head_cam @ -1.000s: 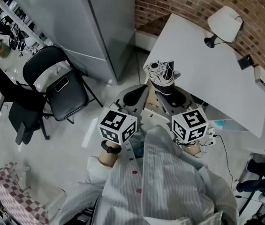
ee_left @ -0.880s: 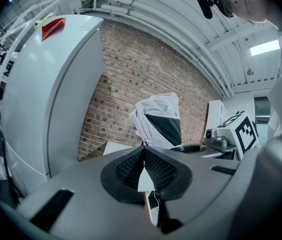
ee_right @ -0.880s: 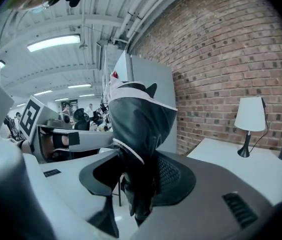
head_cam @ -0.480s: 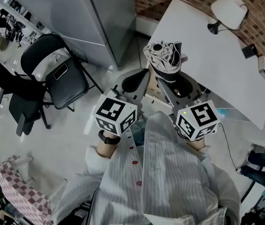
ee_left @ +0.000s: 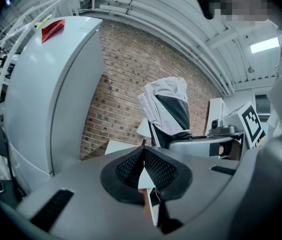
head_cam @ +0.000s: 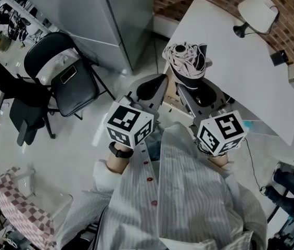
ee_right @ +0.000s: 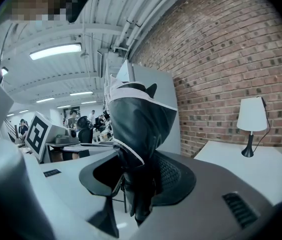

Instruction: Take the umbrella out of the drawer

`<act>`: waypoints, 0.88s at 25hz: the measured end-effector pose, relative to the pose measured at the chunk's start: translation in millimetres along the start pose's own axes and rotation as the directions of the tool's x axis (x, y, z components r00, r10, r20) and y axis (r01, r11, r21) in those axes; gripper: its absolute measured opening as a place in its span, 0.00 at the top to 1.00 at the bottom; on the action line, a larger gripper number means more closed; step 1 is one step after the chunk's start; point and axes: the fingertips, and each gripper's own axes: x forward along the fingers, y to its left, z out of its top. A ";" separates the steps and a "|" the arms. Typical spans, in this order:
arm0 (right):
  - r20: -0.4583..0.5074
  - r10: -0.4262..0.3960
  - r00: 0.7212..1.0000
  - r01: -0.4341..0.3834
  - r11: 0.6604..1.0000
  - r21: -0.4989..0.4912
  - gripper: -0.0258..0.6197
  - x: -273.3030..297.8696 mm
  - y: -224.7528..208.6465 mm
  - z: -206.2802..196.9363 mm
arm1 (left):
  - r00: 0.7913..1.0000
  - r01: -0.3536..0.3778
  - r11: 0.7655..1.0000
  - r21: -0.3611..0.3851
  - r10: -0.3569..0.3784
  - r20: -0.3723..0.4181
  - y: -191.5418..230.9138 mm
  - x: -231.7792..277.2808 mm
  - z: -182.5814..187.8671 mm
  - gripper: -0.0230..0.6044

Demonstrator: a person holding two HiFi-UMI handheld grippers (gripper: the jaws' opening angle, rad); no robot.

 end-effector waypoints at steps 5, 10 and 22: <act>0.000 0.001 1.000 -0.001 1.000 0.006 0.67 -3.0 2.9 -2.2 | 1.000 -0.003 1.000 -0.003 0.003 -0.002 -1.4 -2.3 -2.9 0.95; 0.001 0.009 1.000 -0.009 1.000 0.013 0.67 -2.8 5.7 -4.1 | 1.000 -0.002 1.000 0.003 0.002 -0.004 -3.1 -4.0 -4.3 0.95; -0.007 0.014 1.000 -0.014 1.000 0.015 0.67 -5.7 8.7 -10.5 | 0.996 0.083 0.996 0.012 -0.082 -0.036 -8.0 -4.6 -10.8 0.95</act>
